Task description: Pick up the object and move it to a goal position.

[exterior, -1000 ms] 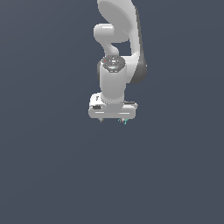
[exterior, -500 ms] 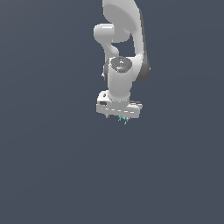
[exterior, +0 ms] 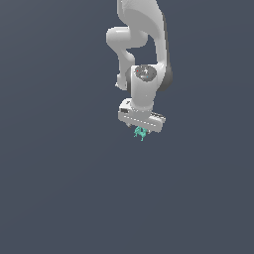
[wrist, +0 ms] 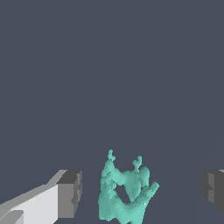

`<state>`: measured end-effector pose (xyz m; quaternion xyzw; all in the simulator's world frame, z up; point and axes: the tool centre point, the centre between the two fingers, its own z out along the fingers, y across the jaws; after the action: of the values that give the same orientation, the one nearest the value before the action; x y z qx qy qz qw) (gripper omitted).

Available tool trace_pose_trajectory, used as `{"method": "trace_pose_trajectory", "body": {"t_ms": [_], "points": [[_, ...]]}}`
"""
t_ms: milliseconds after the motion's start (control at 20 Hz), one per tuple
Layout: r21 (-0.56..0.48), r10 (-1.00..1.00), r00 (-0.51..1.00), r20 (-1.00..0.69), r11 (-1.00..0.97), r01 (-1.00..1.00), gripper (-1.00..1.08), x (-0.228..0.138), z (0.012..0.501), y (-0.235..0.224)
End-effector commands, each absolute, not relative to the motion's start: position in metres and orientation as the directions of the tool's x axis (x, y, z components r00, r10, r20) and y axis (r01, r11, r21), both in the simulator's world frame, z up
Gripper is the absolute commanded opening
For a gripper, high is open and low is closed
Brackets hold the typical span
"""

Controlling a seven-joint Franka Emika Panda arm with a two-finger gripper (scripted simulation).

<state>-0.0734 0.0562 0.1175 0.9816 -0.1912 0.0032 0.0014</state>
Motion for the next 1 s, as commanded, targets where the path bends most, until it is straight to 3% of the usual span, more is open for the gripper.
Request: {"method": "trace_pose_trajectory", "body": {"t_ms": [0, 950], "points": [[0.001, -0.423, 0.906, 0.005, -0.906, -0.423, 1.00, -0.084, 0.113, 0.063], [0.000, -0.558, 0.830, 0.000, -0.830, -0.558, 1.00, -0.118, 0.099, 0.080]]}}
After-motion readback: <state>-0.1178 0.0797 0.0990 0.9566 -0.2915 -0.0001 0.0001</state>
